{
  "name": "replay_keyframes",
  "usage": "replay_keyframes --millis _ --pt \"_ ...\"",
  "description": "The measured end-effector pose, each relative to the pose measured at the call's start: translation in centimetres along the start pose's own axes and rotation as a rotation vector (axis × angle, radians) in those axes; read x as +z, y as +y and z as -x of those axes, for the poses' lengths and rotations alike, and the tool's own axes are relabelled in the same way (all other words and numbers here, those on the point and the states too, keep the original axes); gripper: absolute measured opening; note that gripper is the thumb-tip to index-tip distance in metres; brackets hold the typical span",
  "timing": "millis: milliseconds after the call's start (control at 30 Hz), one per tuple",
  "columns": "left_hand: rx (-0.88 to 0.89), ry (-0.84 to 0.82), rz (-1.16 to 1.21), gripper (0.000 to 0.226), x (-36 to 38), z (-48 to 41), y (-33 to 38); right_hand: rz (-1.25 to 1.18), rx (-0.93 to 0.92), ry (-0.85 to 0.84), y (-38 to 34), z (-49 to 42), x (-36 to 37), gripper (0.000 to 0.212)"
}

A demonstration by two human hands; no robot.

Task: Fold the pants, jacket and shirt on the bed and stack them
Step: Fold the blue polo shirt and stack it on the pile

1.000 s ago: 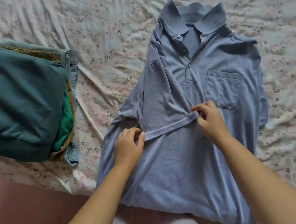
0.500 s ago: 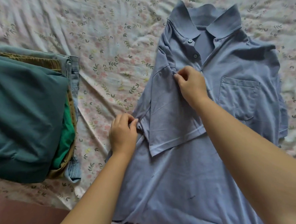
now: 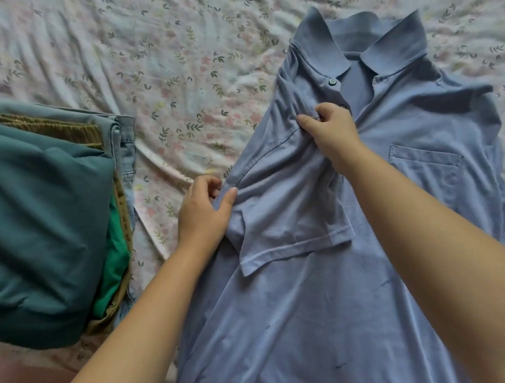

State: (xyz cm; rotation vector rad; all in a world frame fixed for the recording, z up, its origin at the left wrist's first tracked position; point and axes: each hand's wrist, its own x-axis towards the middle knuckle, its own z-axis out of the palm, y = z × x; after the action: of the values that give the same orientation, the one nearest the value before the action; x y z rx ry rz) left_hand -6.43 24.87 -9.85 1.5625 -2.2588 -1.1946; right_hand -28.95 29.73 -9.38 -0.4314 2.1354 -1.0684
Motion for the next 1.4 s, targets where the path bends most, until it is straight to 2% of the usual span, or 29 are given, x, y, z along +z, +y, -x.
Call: replay_keyframes --millis 100,200,333,433,500,533,567,633,667,767,867,1000,1100,1167,1233,1333,1367,1400 --pt "0.024 0.021 -0.066 0.013 0.8 -1.1 0.3 -0.285 0.059 0.055 -0.6 -0.5 0.2 0.011" --pt "0.050 0.026 -0.074 0.016 0.8 -0.7 0.1 -0.312 0.069 0.115 0.1 0.5 -1.3 0.025" --pt "0.044 -0.002 -0.073 0.030 0.6 1.2 -0.5 -0.013 0.101 0.085 3.3 5.5 -2.9 0.027" --pt "0.012 -0.011 -0.079 0.021 0.5 2.0 -1.0 0.309 0.176 -0.010 5.0 8.9 -2.8 0.027" --pt "-0.016 -0.021 -0.069 0.015 0.3 2.0 -1.1 0.411 0.149 -0.031 5.6 10.0 -2.4 0.037" --pt "-0.030 -0.027 -0.062 0.013 0.2 1.9 -1.1 0.351 0.143 -0.032 5.7 10.3 -2.4 0.041" --pt "-0.044 -0.033 -0.050 0.012 0.0 1.7 -1.0 0.190 0.164 -0.033 5.7 10.5 -2.6 0.039" --pt "-0.059 -0.044 -0.034 0.009 -0.3 1.5 -0.8 -0.131 0.234 -0.062 5.7 10.9 -3.2 0.027" --pt "-0.058 -0.053 -0.039 0.008 -0.5 1.4 -0.8 -0.164 0.246 -0.078 6.1 11.0 -3.5 0.022" --pt "-0.028 -0.083 -0.091 0.014 -0.8 1.5 -1.0 0.002 0.269 -0.080 7.8 11.7 -3.8 0.016" --pt "-0.006 -0.138 -0.213 0.035 -0.9 1.9 -0.9 -0.095 0.345 -0.140 8.3 12.8 -3.5 0.012" --pt "-0.009 -0.205 -0.414 0.056 -1.4 2.1 -0.8 -0.170 0.365 -0.129 8.9 14.1 -4.3 0.013" --pt "0.084 -0.104 -0.594 0.057 -1.6 2.4 0.5 -0.226 0.344 -0.126 9.5 15.2 -6.6 0.017" --pt "0.222 -0.002 -0.610 0.048 -0.8 2.9 2.1 -0.302 0.320 -0.031 10.1 16.1 -8.9 0.018" --pt "0.390 -0.009 -0.528 0.043 1.4 3.5 5.0 -0.373 0.294 0.185 11.5 17.0 -12.0 0.021" --pt "0.575 -0.202 -0.361 0.038 6.5 4.9 9.7 -0.284 0.302 0.552 14.3 17.7 -16.1 0.012" --pt "0.583 -0.275 -0.304 0.034 8.3 5.5 11.4 -0.229 0.342 0.634 15.0 17.8 -17.3 0.007" --pt "0.572 -0.338 -0.249 0.029 10.1 6.2 12.9 -0.192 0.403 0.699 15.7 17.7 -18.3 0.014"
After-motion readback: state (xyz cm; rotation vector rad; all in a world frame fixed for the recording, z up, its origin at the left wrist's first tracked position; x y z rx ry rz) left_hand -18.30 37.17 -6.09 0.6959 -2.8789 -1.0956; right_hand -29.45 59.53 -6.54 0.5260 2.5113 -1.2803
